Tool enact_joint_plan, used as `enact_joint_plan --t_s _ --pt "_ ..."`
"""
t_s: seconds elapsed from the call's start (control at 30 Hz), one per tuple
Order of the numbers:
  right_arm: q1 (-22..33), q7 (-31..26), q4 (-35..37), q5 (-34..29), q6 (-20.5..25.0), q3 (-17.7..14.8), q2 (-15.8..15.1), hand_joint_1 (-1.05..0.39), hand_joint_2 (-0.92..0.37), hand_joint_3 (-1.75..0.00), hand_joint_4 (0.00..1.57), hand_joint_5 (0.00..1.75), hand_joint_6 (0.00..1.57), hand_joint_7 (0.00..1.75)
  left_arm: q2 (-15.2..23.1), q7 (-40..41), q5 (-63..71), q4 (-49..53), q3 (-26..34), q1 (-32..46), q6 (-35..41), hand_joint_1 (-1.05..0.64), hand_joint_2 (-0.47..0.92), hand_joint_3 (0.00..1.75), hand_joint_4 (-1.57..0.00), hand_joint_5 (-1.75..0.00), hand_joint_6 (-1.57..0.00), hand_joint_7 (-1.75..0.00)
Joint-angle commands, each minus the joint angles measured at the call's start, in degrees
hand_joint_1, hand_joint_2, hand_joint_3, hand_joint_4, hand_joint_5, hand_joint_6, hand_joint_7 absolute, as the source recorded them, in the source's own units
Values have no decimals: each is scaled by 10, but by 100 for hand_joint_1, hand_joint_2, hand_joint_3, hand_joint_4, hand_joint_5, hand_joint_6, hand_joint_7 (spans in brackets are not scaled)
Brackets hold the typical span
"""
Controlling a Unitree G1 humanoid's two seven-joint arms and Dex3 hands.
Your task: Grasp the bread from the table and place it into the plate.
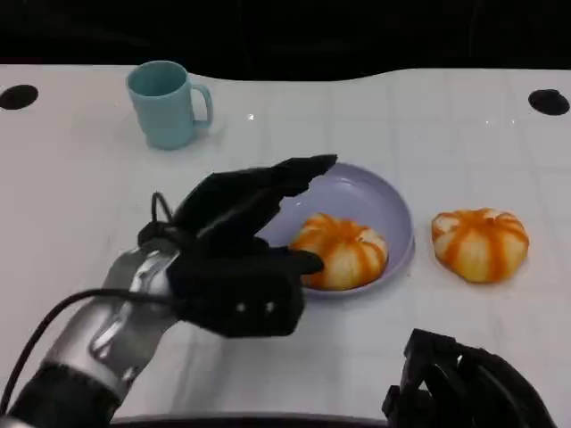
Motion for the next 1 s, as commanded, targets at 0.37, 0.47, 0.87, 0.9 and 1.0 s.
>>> enact_joint_plan --t_s 0.37,0.47,0.87,0.9,1.0 --pt "7 7 -5 7 -3 -6 -8 -71 -92 -24 86 160 76 138 -55 -116 -313 -81 106 161 -97 -53 92 20 -42 -166 -38 -131" --pt "7 7 -4 4 -7 -4 -8 -71 -92 -25 86 160 76 138 -61 -134 -342 -104 115 188 -80 -57 92 22 -44 -174 -33 -163" --pt "10 1 -15 5 2 -2 -10 -71 -92 -26 86 162 75 142 -88 -188 -476 -214 137 304 49 -29 90 16 -79 -175 -58 -175" --pt "10 1 -15 5 2 -2 -10 -71 -92 -26 86 162 75 142 -88 -193 -487 -221 138 311 64 -26 89 17 -78 -175 -58 -175" --pt "10 1 -17 7 5 -2 -10 -71 -92 -25 86 163 76 142 -88 -196 -501 -241 139 329 97 -22 65 59 -77 -175 -59 -175"
